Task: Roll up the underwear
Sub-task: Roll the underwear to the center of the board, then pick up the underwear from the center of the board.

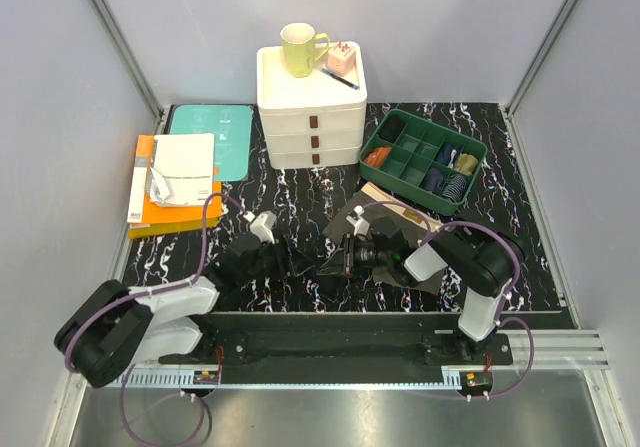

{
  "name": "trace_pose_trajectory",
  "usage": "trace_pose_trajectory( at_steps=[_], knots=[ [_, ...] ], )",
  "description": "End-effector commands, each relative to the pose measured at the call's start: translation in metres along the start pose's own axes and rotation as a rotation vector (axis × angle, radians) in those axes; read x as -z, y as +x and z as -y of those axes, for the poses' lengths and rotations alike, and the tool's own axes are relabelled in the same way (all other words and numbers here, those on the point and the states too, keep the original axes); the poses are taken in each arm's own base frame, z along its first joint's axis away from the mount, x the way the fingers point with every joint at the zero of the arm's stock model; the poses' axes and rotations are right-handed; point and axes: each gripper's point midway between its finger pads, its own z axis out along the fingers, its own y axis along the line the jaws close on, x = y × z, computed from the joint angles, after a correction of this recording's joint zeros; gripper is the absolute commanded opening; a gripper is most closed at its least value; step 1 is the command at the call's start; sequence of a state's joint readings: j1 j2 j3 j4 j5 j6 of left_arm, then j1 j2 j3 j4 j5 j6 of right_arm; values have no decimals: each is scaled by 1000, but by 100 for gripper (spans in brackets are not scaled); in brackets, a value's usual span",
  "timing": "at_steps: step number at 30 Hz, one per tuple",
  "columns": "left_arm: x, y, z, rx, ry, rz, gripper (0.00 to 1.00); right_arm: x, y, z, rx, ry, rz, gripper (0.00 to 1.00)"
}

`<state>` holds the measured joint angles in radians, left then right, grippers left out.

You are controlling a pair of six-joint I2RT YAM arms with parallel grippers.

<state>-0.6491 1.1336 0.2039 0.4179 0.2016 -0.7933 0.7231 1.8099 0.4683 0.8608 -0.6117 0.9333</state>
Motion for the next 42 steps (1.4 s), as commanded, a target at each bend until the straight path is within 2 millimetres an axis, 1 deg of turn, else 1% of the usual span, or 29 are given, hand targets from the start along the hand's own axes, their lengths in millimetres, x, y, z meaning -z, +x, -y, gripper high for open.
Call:
trace_pose_trajectory(
  at_steps=[1, 3, 4, 7, 8, 10, 11, 13, 14, 17, 18, 20, 21, 22, 25, 27, 28, 31, 32, 33, 34, 36, 38, 42],
  knots=[
    [-10, -22, 26, -3, 94, 92, 64, 2, 25, 39, -81, 122, -72, 0],
    [-15, -18, 25, -3, 84, 77, 58, 2, 25, 39, -80, 121, -75, 0],
    [-18, -15, 23, -3, 72, 69, 49, 1, 24, 39, -76, 121, -77, 0],
    [-22, -12, 23, -7, 63, 53, 31, 0, 23, 40, -71, 127, -77, 0],
    [-23, -11, 25, -12, 63, 46, 18, 0, 22, 40, -67, 127, -75, 0],
    [-25, -9, 25, -31, 59, 35, 4, 0, 21, 40, -59, 134, -79, 0],
    [-26, -7, 26, -44, 55, 22, 0, 0, 21, 39, -59, 134, -79, 1],
    [-27, -6, 24, -88, 29, 9, 0, 0, 18, 35, -45, 138, -76, 7],
    [-28, -3, 23, -104, 5, -15, 0, 1, 15, 37, -38, 152, -66, 13],
    [-29, 2, 15, -172, -58, -48, 0, 3, 12, 35, -6, 180, -67, 27],
    [-29, 1, 11, -204, -82, -52, 0, 4, 10, 34, 7, 185, -65, 35],
    [-29, 5, 9, -242, -117, -84, 0, 5, 7, 28, 17, 186, -64, 41],
    [-29, 4, 5, -269, -138, -86, 0, 6, 4, 26, 20, 185, -56, 50],
    [-29, 7, 6, -285, -146, -97, 0, 7, 1, 20, 28, 179, -47, 54],
    [-29, 7, 2, -320, -183, -103, 0, 12, -5, 13, 45, 189, -27, 65],
    [-28, 8, 0, -332, -198, -108, 0, 16, -8, 11, 64, 207, -10, 69],
    [-29, 9, 1, -338, -202, -111, 0, 21, -11, 5, 72, 215, -3, 73],
    [-28, 9, 0, -352, -216, -114, 0, 34, -18, -1, 104, 258, 36, 77],
    [-29, 8, 2, -354, -213, -110, 0, 38, -21, -1, 115, 278, 54, 80],
    [-29, 9, 1, -357, -214, -113, 0, 43, -19, 3, 122, 310, 47, 81],
    [-30, 9, 3, -360, -210, -115, 0, 48, -24, 2, 136, 330, 74, 82],
    [-31, 10, 6, -366, -204, -118, 0, 55, -23, 8, 151, 355, 80, 86],
    [-32, 10, 8, -370, -202, -118, 0, 56, -21, 12, 152, 360, 76, 89],
    [-32, 11, 10, -375, -201, -120, 0, 47, -13, 18, 138, 328, 45, 90]
  ],
)
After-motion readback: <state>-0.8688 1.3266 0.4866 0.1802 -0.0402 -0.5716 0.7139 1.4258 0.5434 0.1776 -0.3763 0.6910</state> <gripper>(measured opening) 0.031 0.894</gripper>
